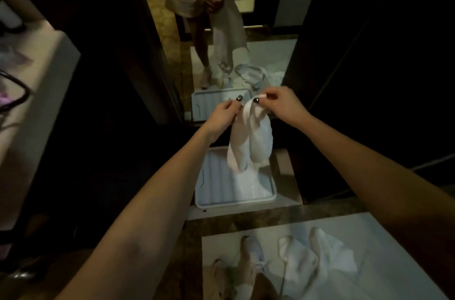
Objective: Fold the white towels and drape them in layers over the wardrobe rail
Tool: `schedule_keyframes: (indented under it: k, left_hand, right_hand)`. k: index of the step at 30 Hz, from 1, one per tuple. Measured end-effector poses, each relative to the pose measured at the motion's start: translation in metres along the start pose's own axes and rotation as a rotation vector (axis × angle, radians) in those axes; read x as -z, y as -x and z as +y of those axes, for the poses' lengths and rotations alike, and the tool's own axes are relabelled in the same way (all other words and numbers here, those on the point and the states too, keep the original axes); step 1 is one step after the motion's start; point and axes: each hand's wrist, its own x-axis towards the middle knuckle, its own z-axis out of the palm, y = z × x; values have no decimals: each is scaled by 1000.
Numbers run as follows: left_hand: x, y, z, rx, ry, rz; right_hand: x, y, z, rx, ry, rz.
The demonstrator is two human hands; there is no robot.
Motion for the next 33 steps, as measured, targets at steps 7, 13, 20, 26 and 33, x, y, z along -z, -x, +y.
schedule_keyframes:
  k: [7,13,20,26,33]
  left_hand:
    - [-55,47,33,-166,-324,-195]
    - [-134,63,46,-293,-747,-361]
    - [-239,113,47,-346,-763,-446]
    - [-340,174,52,-496,-901,-485]
    - [-471,244,57,-522,-738,-623]
  right_hand:
    - [39,87,-4,-134,-14,223]
    - [76,173,20,-224,-27,337]
    - [135,263,39,-268,33,432]
    - [195,373,68,-296,90,478]
    - [284,512,122,-346,-50,636]
